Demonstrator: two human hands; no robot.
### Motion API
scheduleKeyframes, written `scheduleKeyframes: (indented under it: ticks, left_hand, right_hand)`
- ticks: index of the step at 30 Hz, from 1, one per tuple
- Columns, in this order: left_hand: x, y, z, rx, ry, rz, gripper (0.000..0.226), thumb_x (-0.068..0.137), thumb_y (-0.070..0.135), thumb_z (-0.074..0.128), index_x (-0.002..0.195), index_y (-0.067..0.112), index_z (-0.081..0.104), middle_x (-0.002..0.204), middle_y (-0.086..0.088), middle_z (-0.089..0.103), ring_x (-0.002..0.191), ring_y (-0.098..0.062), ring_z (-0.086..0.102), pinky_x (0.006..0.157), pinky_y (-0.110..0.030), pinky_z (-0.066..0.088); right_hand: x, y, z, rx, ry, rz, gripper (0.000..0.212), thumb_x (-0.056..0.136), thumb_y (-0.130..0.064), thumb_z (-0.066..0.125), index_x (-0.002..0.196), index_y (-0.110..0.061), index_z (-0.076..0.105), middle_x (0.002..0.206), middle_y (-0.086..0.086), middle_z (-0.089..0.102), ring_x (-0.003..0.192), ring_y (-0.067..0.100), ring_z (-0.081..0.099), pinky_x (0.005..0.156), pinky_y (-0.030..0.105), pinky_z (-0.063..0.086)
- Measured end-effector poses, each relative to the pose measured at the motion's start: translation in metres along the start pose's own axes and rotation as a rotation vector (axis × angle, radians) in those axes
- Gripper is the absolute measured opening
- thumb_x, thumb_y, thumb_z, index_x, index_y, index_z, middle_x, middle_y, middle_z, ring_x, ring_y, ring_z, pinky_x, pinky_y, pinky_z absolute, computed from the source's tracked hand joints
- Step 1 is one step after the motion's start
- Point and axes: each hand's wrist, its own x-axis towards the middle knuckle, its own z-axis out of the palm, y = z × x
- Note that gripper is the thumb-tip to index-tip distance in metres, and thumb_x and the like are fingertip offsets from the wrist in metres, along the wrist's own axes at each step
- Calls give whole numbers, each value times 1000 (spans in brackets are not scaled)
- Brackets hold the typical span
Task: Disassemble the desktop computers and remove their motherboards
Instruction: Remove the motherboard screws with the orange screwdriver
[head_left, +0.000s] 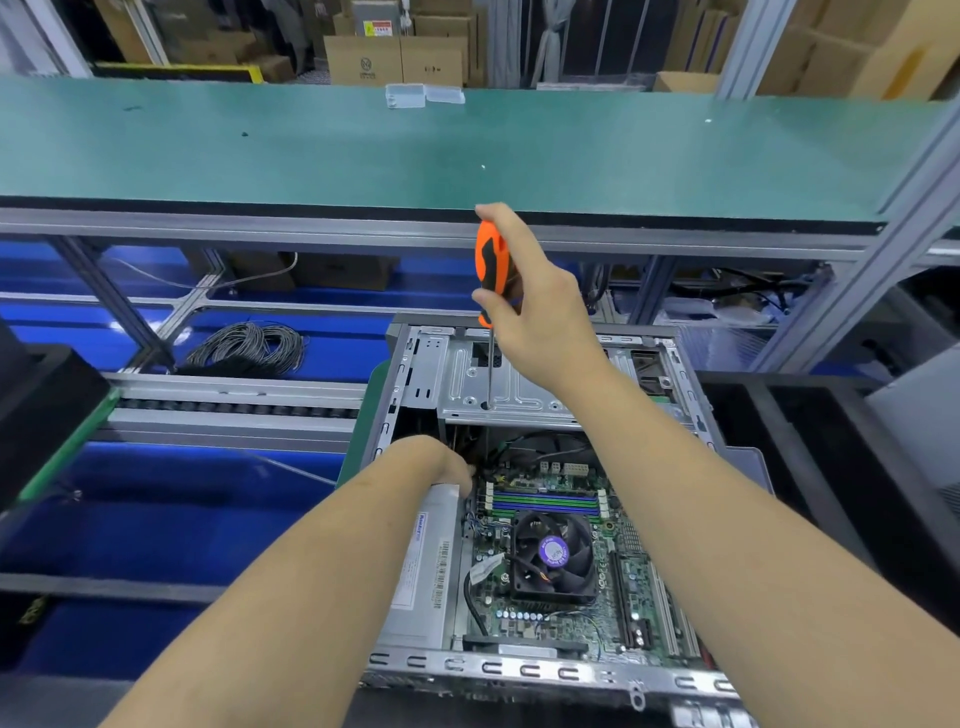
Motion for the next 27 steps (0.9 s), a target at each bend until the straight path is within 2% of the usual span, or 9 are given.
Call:
scheduleKeyframes:
  ticks: [3, 6, 8, 11, 13, 16, 21, 27]
  left_hand:
    - [4, -1, 2, 5, -32, 6, 74, 98, 8, 36, 160, 32, 5, 168, -4, 7, 147, -33, 28, 106, -42, 43]
    - [10, -2, 2, 43, -17, -13, 70, 99, 9, 40, 161, 22, 9, 167, -8, 13, 147, -32, 28, 112, -45, 40]
    - [12, -1, 3, 40, -29, -30, 67, 100, 13, 40, 160, 17, 11, 165, -9, 17, 144, -32, 35, 109, -44, 43]
    - [13, 1, 3, 26, -35, -44, 63, 98, 19, 40, 158, 12, 22, 160, -12, 30, 132, -32, 49, 102, -43, 49]
    - [14, 1, 4, 19, -27, -46, 62, 98, 21, 40, 157, 12, 24, 158, -12, 34, 128, -30, 51, 103, -45, 49]
    - [14, 2, 4, 19, -17, -51, 60, 99, 23, 40, 156, 12, 28, 156, -11, 37, 126, -28, 53, 102, -43, 49]
    - [10, 3, 3, 5, -23, -45, 63, 96, 20, 40, 156, 12, 26, 158, -11, 34, 126, -30, 54, 86, -37, 51]
    - [10, 3, 4, 9, -6, -30, 61, 96, 20, 40, 155, 11, 29, 157, -11, 37, 107, -25, 52, 85, -36, 50]
  right_hand:
    - [-1, 2, 0, -9, 11, -19, 69, 91, -6, 64, 145, -35, 33, 88, -29, 48, 76, -3, 53, 75, 18, 46]
    - [-1, 2, 0, -10, 15, -14, 69, 91, -5, 65, 145, -35, 33, 87, -30, 46, 75, -6, 51, 73, 9, 40]
    - [-1, 1, 0, -9, 23, -17, 68, 91, -5, 65, 144, -34, 33, 90, -26, 49, 75, -6, 51, 73, 8, 39]
    - [0, -1, 0, -6, 40, -22, 69, 90, -5, 65, 144, -35, 33, 96, -16, 52, 75, -2, 52, 76, 18, 45]
    - [3, -3, 0, -10, 37, -27, 70, 89, -5, 65, 145, -33, 34, 94, -19, 51, 74, 6, 50, 78, 24, 49]
    - [2, -3, 1, -6, 26, -25, 69, 90, -4, 64, 146, -30, 36, 94, -12, 53, 74, 13, 45, 78, 28, 51]
    - [-2, -1, 2, -8, 33, -21, 68, 91, -5, 65, 146, -31, 34, 98, -9, 53, 76, 0, 52, 75, 20, 45]
    - [-3, -1, -1, 1, 52, -27, 69, 90, -5, 64, 146, -33, 33, 105, -9, 57, 79, -4, 53, 77, 15, 46]
